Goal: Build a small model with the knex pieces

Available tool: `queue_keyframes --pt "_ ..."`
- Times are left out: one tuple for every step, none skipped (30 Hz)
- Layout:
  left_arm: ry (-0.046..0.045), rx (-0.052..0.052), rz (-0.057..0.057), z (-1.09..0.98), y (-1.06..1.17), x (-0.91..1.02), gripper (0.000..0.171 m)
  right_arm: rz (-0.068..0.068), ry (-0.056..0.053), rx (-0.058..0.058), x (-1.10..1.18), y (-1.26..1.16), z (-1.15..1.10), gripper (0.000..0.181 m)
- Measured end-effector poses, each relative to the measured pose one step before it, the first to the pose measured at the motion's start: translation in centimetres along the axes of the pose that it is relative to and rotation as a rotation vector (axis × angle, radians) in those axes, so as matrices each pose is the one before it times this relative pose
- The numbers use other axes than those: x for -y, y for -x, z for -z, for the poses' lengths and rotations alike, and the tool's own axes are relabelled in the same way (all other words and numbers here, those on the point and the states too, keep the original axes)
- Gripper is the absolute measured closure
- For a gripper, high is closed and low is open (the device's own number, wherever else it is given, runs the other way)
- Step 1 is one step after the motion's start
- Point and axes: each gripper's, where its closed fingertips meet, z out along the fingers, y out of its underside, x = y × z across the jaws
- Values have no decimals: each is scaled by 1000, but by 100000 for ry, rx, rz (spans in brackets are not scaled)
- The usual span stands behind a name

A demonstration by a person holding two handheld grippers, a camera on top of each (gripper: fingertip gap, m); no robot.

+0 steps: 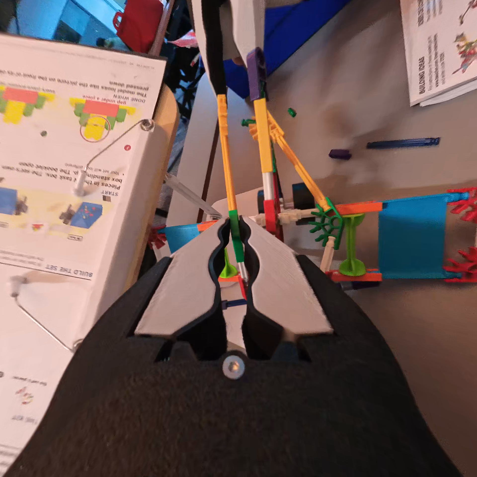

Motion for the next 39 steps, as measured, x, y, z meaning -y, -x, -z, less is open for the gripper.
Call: queue_keyframes --pt "760 2185 -2623 -38 -3 130 166 -5371 -2603 5586 240 377 -20 127" --pt "1356 2420 -3097 -46 69 0 166 -5452 -1153 454 71 -431 -56 126" --pt "1139 2083 -2493 -65 76 -5 166 -5088 -461 -1433 -4 -722 -81 126" --pt "-37 1395 -1412 -37 48 141 166 -3480 -195 561 -89 -316 -119 126" --pt "-73 1359 -1231 -29 52 110 166 -2581 -715 1122 -34 -133 -111 126" --pt "491 1482 -1929 -34 45 9 166 -3188 -985 -909 76 -489 -100 126" --pt "365 756 -1627 -50 -43 21 166 -2832 -556 -913 12 -503 -93 127" --pt "-181 448 -990 -26 -50 83 166 -1567 -469 1555 -65 -52 -107 127" --pt "-17 487 -1078 -44 -41 46 166 -1597 -273 2032 -98 74 -124 129" --pt "646 -243 -702 -120 -123 -82 166 -899 238 738 -152 -75 -156 135" --pt "233 -19 -503 -101 -78 -48 166 -54 128 256 -98 -55 -161 142" --pt "-24 579 -520 -34 42 -58 166 -266 -664 366 47 -13 -150 148" --pt "13 -435 354 -7 -2 -95 166 -600 -880 -57 113 -93 -110 148" --pt "-182 -650 787 7 6 -58 166 -129 -619 234 81 -30 -69 148" --pt "-503 -520 550 42 12 -2 166 601 -939 331 123 40 -19 148" --pt "-576 -999 1340 27 -30 -20 165 902 -629 108 75 41 -3 148" --pt "-742 -1713 2462 2 -67 12 165 918 -147 -293 19 -4 -26 148" --pt "-653 -1954 3187 6 -50 -3 163 731 153 -374 -4 -13 -28 149" --pt "-549 -1557 3874 2 70 -40 158 922 -164 -526 46 -9 -29 149" --pt "-323 -2419 4412 22 25 -84 155 1011 208 -593 -21 7 -54 149" --pt "-464 -3041 4768 50 -40 -80 155 2388 582 -826 -85 54 -64 149" --pt "-703 -3842 5128 64 -155 -79 156 3714 -323 -966 85 119 -24 149" --pt "-1027 -3972 5503 85 -161 -50 160 2862 -1021 -657 231 144 11 149" --pt "-862 -3274 6025 13 -28 -99 160 1944 373 -895 -2 38 -39 149" --pt "-625 -2126 4779 -15 75 -129 160 3011 1478 -1698 -210 -69 -105 149" --pt "-577 -781 2975 -8 181 -141 158 4648 1121 -2232 -225 -90 -136 149" --pt "-800 -542 3148 3 210 -97 154 4842 843 -2287 -184 -95 -141 149" --pt "-564 -1322 3285 5 107 -90 150 3776 1263 -1709 -225 -73 -138 149" --pt "-576 -647 2293 53 154 -53 145 4021 1112 -1396 -192 9 -104 149" --pt "-395 -1218 1565 42 -17 -46 144 4760 527 -1845 -87 8 -58 149" --pt "263 -1350 2025 -27 -48 -82 141 3513 1222 -1691 -130 -6 -54 149" --pt "345 -1244 2583 -33 -13 -51 139 3143 1956 -1554 -222 4 -56 149" --pt "219 -935 1777 -14 -10 -30 135 4118 1337 -1963 -141 -2 -28 149" --pt "183 -194 1283 9 88 -46 133 3219 376 -1746 32 -25 5 149" --pt "98 -19 1631 21 122 -54 133 1661 407 -1187 34 -36 -13 149" --pt "-219 -1047 2349 -12 -5 -29 133 1998 462 -1664 45 -90 -36 149" --pt "-107 -1671 2566 -36 -75 -71 132 2820 804 -1950 -15 -74 -74 149" --pt "-169 -296 2041 -19 102 -66 127 3255 2077 -1999 -245 -53 -110 149" --pt "-195 291 2397 -31 219 -75 124 3775 2897 -2470 -370 -80 -155 152"
